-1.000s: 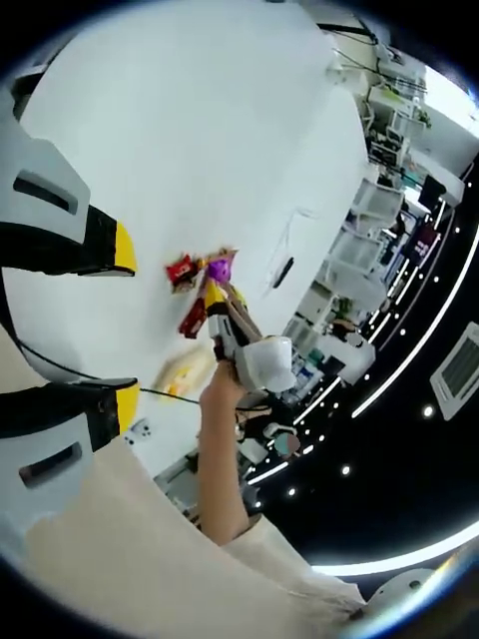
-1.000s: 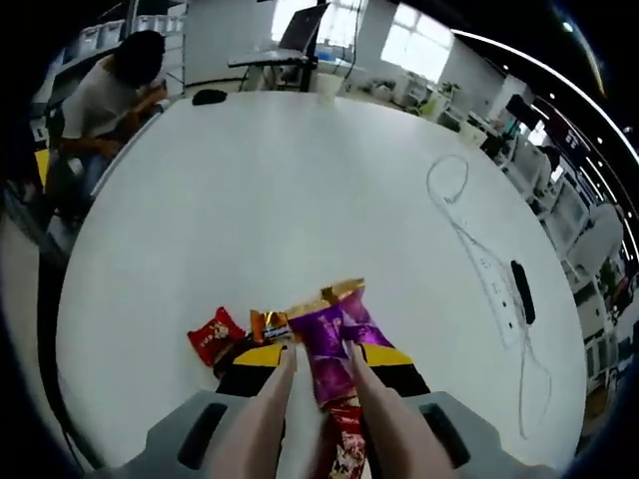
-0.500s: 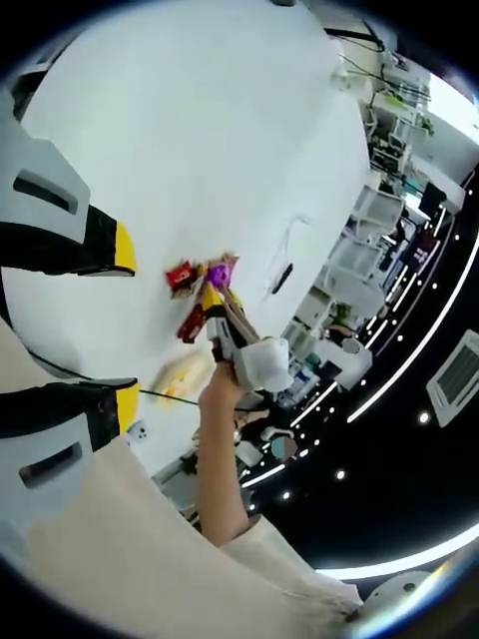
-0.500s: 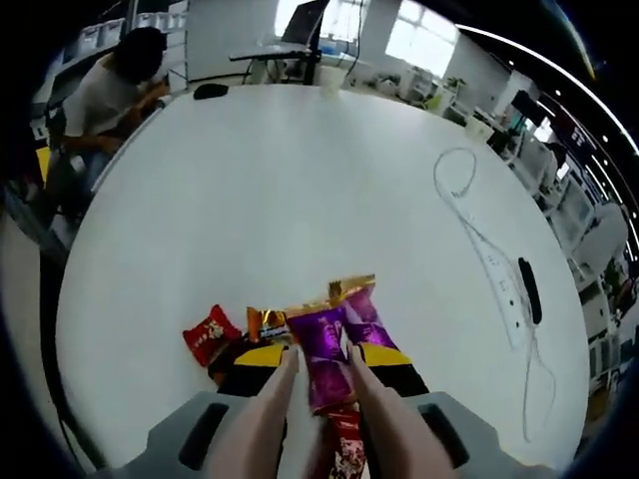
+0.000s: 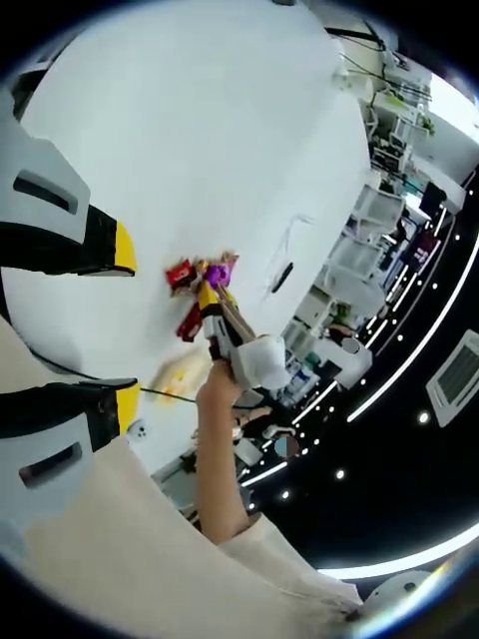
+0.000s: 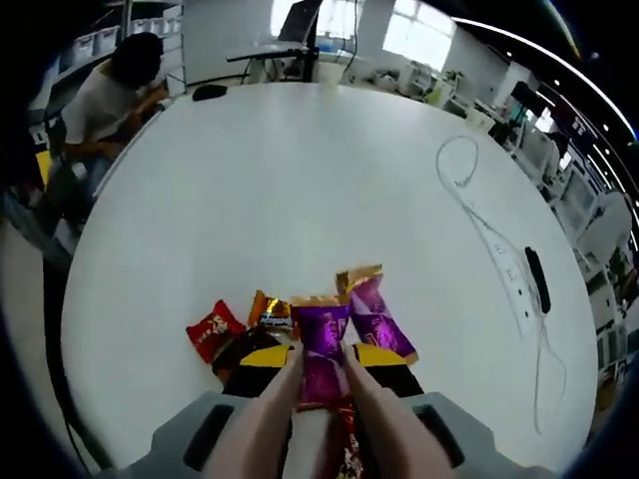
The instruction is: Place the target food into the container with the food tongs after gripping and lifting it, then release it inside without dropping or visibly crushing the food.
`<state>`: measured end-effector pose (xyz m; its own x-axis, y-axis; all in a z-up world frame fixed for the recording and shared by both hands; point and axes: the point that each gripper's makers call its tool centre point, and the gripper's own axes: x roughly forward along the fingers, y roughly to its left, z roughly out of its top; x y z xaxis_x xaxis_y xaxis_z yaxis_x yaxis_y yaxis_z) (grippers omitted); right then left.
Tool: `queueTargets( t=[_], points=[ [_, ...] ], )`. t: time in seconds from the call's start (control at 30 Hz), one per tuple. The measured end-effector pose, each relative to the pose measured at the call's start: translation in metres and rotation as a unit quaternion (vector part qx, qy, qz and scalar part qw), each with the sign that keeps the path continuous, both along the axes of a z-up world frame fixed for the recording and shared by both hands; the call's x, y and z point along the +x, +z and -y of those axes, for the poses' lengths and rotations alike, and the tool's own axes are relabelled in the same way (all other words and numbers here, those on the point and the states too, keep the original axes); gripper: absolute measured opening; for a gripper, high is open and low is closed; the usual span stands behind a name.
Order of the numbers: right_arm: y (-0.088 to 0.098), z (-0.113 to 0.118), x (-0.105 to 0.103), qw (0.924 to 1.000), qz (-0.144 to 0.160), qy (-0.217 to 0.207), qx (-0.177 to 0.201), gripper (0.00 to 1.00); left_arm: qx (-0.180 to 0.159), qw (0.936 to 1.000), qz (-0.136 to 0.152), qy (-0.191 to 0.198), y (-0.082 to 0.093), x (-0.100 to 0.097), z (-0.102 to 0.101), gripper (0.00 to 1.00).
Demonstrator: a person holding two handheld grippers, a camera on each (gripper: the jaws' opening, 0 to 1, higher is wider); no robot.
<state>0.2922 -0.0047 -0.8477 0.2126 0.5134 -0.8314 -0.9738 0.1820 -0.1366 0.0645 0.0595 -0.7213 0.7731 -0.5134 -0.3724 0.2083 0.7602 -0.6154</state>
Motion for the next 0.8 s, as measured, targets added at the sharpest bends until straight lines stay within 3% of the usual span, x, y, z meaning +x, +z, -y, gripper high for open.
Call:
queueTargets(
  t=[0.3,0.8],
  points=[
    [0.007,0.003,0.004,0.9997,-0.004,-0.022,0.014,0.19,0.000,1.0000,0.002,-0.001,0.000,0.000,0.000,0.40],
    [0.038,0.000,0.002,0.9968,-0.005,-0.054,0.059,0.19,0.002,0.9998,0.014,-0.012,0.007,0.000,0.007,0.40]
  ],
)
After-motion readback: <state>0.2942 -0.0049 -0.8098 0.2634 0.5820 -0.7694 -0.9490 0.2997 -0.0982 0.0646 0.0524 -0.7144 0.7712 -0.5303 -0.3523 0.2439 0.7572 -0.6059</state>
